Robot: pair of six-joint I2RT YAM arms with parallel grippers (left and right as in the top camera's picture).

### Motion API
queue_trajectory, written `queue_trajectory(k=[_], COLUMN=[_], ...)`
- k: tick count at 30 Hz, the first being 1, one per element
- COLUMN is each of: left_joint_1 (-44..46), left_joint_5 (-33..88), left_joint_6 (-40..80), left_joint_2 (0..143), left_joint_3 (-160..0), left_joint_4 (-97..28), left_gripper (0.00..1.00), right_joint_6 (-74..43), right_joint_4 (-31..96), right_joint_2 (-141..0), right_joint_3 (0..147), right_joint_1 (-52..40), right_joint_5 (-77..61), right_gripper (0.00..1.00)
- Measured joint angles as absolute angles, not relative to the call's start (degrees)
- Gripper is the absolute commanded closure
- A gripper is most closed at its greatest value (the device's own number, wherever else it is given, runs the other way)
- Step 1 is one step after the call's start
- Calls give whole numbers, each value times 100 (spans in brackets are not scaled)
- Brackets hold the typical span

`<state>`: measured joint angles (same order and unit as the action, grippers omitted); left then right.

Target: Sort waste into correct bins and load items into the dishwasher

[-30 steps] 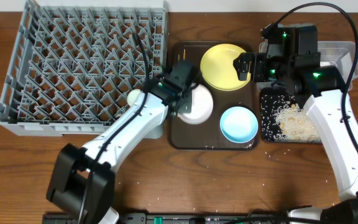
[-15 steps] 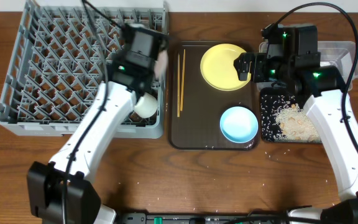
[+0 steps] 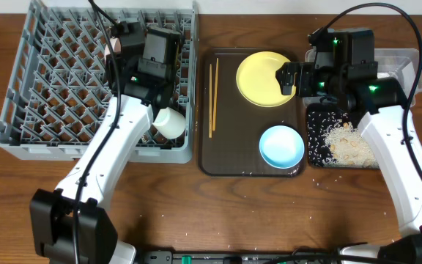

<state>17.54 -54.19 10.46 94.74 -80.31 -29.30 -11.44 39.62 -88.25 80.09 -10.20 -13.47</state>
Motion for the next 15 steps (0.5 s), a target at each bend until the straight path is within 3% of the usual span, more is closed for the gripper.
queue_trajectory(k=[15], left_joint_1=[2521], left_joint_5=[-7087], left_joint_6=[1061], left_joint_2=[10488], left_joint_3=[-7824], left_joint_4=[-2762], left_gripper=[93], right_joint_6=[-1144], right_joint_4=[3962], right_joint_2=[-8825], right_joint_3=[8009], right_joint_1=[-1020], right_joint_5=[-1347], right_gripper=[1])
